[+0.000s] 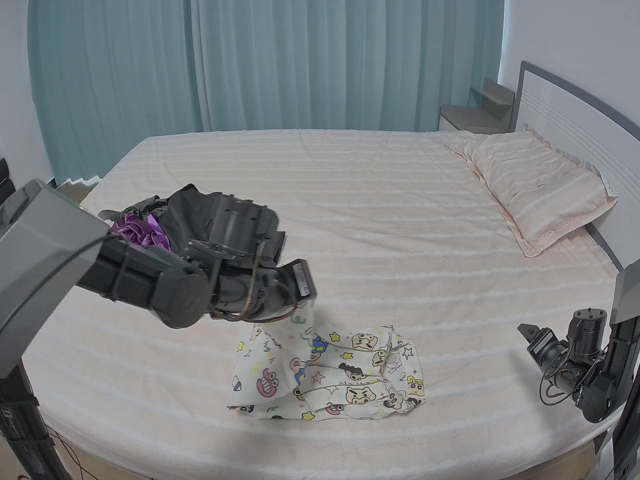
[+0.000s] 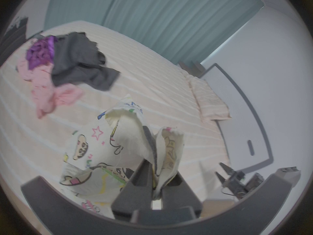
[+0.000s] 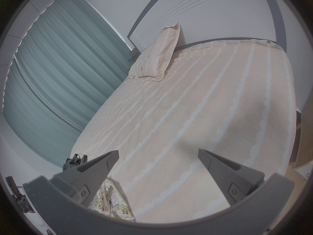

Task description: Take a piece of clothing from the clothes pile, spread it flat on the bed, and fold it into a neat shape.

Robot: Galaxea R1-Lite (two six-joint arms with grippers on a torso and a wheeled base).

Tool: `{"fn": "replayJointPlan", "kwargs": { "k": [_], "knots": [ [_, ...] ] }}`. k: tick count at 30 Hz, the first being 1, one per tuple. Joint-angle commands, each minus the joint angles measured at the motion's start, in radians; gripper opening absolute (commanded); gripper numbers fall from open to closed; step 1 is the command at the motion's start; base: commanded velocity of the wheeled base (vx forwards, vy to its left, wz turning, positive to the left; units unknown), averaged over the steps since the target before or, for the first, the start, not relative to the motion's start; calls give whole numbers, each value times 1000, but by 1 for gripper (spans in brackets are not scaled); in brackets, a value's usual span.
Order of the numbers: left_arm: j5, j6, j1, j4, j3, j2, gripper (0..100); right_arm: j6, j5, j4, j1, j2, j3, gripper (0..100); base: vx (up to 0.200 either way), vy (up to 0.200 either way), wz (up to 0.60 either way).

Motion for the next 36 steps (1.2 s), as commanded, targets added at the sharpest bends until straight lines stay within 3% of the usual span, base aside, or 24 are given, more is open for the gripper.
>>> {"fn": "replayJointPlan", "kwargs": {
  "k": [1, 2, 5, 7, 16, 24, 25, 36],
  "knots": [
    [-73, -55, -99, 18, -123, 105, 0, 0, 0, -13, 3, 7, 4, 100, 0, 0, 0],
    [-73, -55, -99, 18, -123, 105, 0, 0, 0, -13, 3, 7, 4, 100, 0, 0, 0],
    [-200, -75, -90, -11, -115, 104, 0, 0, 0, -13, 5, 7, 4, 100, 0, 0, 0],
    [-229, -78, -90, -25, -109, 110, 0, -2, 0, -13, 5, 7, 4, 100, 0, 0, 0],
    [-260, -109, -70, -369, 0, 177, 0, 0, 0, -13, 6, 12, 4, 100, 0, 0, 0],
    [-330, -107, -73, -378, 17, 193, 0, 0, -2, -15, 6, 32, 2, 100, 0, 0, 0],
    [-332, -107, -73, -378, 17, 194, 100, 0, -2, -15, 6, 36, 2, 100, 0, 0, 0],
    [-288, -124, -79, -347, 26, 204, 100, 0, -2, -15, 8, 35, 5, 100, 0, 0, 0]
  ]
}}
